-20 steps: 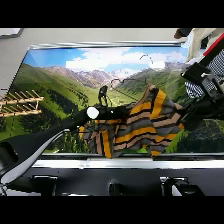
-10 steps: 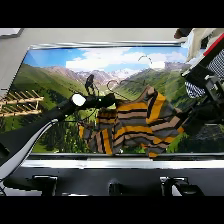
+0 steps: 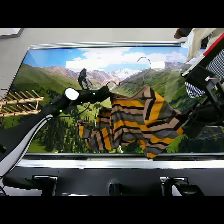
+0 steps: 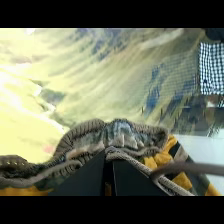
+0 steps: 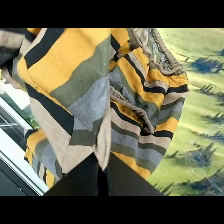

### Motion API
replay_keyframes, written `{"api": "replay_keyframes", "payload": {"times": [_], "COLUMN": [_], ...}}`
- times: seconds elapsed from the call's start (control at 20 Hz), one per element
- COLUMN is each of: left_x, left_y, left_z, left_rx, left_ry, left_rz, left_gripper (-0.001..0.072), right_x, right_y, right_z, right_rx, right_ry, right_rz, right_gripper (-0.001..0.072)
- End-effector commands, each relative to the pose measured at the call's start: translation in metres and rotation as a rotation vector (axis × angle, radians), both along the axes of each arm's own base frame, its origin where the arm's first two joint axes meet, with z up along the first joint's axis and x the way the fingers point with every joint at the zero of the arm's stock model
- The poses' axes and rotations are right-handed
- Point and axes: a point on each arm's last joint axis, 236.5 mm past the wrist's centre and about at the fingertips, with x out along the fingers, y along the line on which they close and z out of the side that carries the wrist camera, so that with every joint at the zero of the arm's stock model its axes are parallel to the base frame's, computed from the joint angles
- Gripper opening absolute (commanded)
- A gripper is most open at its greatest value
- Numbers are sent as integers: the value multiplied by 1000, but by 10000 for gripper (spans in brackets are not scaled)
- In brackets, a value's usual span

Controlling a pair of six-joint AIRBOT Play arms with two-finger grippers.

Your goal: Fold the clothes and pants, and hang the long-sleeved shirts on hangers.

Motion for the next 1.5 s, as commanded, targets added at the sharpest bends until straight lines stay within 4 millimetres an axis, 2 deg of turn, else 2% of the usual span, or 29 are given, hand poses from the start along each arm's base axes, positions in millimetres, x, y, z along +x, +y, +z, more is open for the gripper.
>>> {"api": "replay_keyframes", "payload": {"times": [0.0, 0.15, 0.25, 0.55, 0.7, 0.9, 1.05, 1.15, 1.3, 1.45], "left_x": [13, 25, 28, 17, 15, 15, 19, 23, 23, 9], "left_y": [15, 25, 24, 22, 29, 28, 25, 25, 31, 20], "left_z": [8, 22, 35, 50, 54, 81, 108, 127, 141, 152], "left_rx": [-4, -8, 0, 52, 90, 91, 85, 81, 131, 131], "left_ry": [-12, -47, -84, -97, -99, -149, -206, -249, -264, -264], "left_rz": [25, 33, 0, -101, -126, -144, -151, -150, -158, -213], "left_gripper": [18, 18, 18, 17, 17, 18, 17, 17, 17, 17], "right_x": [-1, 0, 1, 14, 20, 21, 23, 26, 28, 36], "right_y": [0, -1, -1, -10, -16, -14, -1, -3, -16, -4], "right_z": [0, 0, 0, -7, -6, -6, -11, -15, -18, -10], "right_rx": [-3, -5, -4, -34, -53, -46, 8, -2, -52, 1], "right_ry": [1, 0, -6, -3, -22, -23, 10, 24, 17, -23], "right_rz": [3, 1, -1, -27, -44, -41, -12, -17, -43, -33], "right_gripper": [24, 24, 23, 23, 23, 23, 23, 23, 23, 23]}}
